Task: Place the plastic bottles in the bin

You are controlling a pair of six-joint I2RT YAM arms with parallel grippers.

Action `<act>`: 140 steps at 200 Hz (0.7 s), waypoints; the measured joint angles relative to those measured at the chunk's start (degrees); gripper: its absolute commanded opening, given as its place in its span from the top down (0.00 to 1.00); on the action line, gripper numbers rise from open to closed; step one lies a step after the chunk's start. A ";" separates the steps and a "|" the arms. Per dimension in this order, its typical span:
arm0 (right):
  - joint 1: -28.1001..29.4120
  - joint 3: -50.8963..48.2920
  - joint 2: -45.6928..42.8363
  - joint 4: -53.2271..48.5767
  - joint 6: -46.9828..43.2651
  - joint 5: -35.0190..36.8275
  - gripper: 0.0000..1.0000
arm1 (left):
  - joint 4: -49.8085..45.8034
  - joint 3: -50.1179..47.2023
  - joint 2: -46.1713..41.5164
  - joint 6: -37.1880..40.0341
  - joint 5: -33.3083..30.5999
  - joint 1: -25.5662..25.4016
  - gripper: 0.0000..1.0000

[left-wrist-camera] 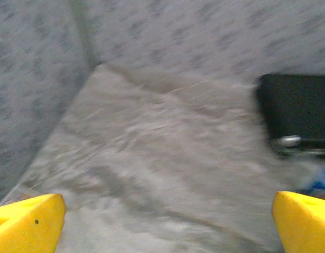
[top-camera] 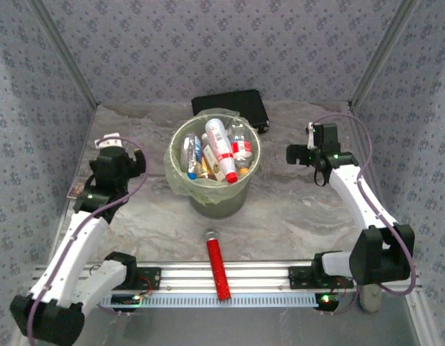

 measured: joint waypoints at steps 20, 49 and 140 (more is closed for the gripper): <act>-1.75 -7.21 0.07 6.51 0.11 1.66 0.00 | 5.64 -10.93 -0.09 1.05 -1.05 4.66 0.00; -2.99 -14.08 1.29 14.80 0.15 3.96 0.00 | 15.85 -20.92 0.37 2.54 0.55 8.87 0.00; -3.08 -24.39 7.69 41.09 -0.50 8.74 0.00 | 47.06 -29.22 16.00 5.31 8.35 16.24 0.00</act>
